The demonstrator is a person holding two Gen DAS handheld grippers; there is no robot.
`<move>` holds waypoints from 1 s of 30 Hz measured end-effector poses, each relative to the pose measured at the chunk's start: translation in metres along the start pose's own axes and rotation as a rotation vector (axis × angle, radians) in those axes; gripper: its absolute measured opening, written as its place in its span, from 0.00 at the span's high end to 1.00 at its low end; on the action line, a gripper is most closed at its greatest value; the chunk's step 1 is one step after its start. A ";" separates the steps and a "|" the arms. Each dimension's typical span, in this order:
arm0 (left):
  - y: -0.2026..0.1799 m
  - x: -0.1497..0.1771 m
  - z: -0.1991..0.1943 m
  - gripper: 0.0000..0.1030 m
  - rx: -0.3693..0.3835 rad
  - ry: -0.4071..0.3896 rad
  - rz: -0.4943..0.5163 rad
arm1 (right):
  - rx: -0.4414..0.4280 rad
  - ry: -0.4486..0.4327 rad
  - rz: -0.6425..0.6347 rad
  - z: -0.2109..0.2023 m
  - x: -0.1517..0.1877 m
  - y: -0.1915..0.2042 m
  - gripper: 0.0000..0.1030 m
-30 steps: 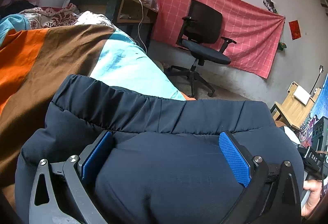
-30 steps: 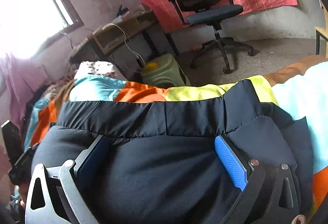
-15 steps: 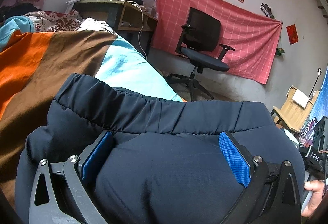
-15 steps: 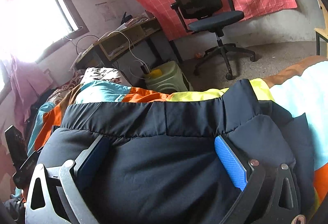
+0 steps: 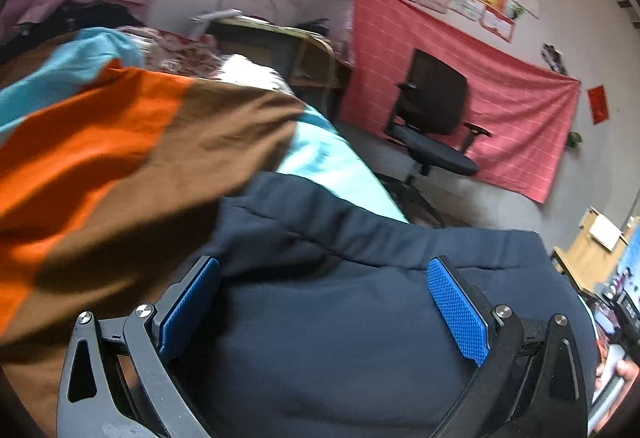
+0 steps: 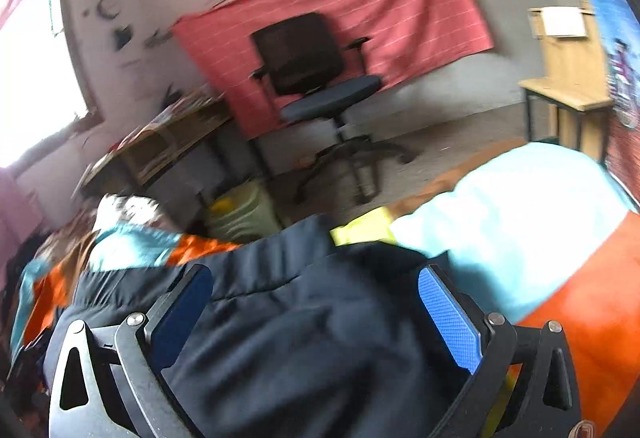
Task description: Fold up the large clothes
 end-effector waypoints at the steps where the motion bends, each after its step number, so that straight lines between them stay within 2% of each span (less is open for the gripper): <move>1: 0.006 -0.002 -0.005 0.02 -0.006 0.000 -0.006 | 0.015 -0.018 0.011 -0.005 0.000 -0.004 0.00; 4: 0.024 -0.009 -0.021 0.02 -0.011 0.000 -0.003 | 0.043 -0.058 0.019 -0.017 0.001 -0.012 0.00; 8: 0.046 -0.013 -0.029 0.02 0.018 0.070 -0.007 | 0.010 -0.044 0.008 -0.030 -0.001 -0.017 0.00; 14: 0.070 -0.006 -0.028 0.02 0.087 0.229 -0.072 | -0.051 0.108 -0.107 -0.030 -0.001 -0.011 0.00; 18: 0.062 0.002 -0.024 0.02 0.134 0.298 -0.024 | 0.013 0.238 -0.228 -0.021 0.010 -0.010 0.00; 20: 0.057 0.007 -0.019 0.02 0.151 0.332 -0.001 | 0.025 0.267 -0.270 -0.021 0.017 -0.012 0.00; 24: 0.051 0.014 -0.012 0.02 0.158 0.390 0.012 | 0.018 0.304 -0.273 -0.017 0.026 -0.021 0.00; 28: 0.057 0.017 -0.006 0.02 0.147 0.406 0.017 | 0.001 0.341 -0.235 -0.010 0.027 -0.034 0.00; 30: 0.064 0.019 -0.003 0.02 0.158 0.419 -0.011 | 0.027 0.361 -0.234 -0.005 0.028 -0.039 0.00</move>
Point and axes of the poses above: each gripper's, at about its wrist camera, not at the fingertips, and z roughly the way its jaws point, y to its left, x to its underside, the point moved 1 cm from there along z, roughly the way its jaws point
